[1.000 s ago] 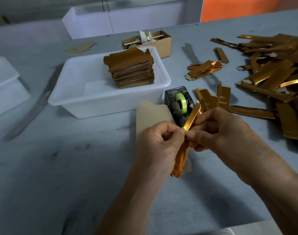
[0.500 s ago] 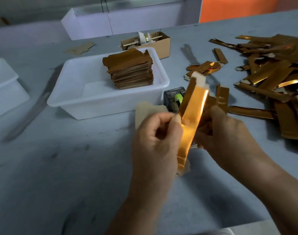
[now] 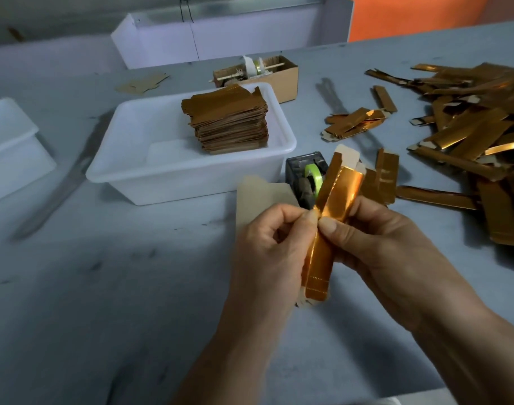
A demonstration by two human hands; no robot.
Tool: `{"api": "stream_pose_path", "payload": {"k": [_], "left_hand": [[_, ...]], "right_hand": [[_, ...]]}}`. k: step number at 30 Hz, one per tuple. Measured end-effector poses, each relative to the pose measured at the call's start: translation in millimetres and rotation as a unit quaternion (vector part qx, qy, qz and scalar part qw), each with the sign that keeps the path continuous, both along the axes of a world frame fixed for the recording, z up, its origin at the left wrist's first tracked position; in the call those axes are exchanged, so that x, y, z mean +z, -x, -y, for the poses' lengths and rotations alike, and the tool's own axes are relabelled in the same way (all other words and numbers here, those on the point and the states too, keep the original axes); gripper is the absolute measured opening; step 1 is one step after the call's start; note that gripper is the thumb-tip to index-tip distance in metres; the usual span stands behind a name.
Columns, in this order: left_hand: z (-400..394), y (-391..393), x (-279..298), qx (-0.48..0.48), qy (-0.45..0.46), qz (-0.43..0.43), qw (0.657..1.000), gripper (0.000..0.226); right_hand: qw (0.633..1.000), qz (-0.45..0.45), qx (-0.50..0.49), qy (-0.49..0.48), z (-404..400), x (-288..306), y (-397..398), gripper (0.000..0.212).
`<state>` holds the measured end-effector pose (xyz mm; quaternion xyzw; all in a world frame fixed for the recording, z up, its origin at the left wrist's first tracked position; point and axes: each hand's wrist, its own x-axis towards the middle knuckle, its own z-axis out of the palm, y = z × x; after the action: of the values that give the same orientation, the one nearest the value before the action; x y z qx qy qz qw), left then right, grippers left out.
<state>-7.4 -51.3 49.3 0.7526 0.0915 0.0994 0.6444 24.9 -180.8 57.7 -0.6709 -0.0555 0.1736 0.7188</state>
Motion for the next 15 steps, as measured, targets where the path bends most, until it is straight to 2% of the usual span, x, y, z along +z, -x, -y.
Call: {"api": "stream_pose_path", "payload": {"k": [5,7,9,10,12,13,15], "left_hand": [[-9.2,-2.5,-0.3,-0.017,0.044,-0.063,0.997,0.022],[-11.7,-4.7,2.6,-0.029,0.021,-0.072,0.997,0.026],[-17.4,-6.6,3.1,0.02,-0.113,-0.033,0.993,0.027],[-22.5,-7.8,2.5,0.071,-0.203,-0.005,0.977,0.026],[-34.3,-9.8,0.6,0.154,-0.357,0.007,0.921,0.03],[-40.5,-11.2,-2.8,0.167,-0.392,-0.025,0.904,0.039],[-50.1,-13.6,-12.1,0.153,-0.389,-0.109,0.902,0.049]], "right_hand": [[0.997,0.014,0.029,0.07,4.8,-2.7,-7.7,0.025],[0.996,0.001,0.042,0.076,11.1,-0.5,-14.3,0.025],[0.996,-0.016,0.042,0.076,17.6,4.5,-24.1,0.022],[0.995,-0.011,0.024,0.093,21.1,7.7,-30.2,0.016],[0.989,0.024,-0.04,0.14,31.0,12.7,-45.2,0.014],[0.985,0.042,-0.069,0.153,35.7,15.6,-53.4,0.014],[0.975,0.069,-0.116,0.174,43.2,19.6,-69.5,0.016]]}}
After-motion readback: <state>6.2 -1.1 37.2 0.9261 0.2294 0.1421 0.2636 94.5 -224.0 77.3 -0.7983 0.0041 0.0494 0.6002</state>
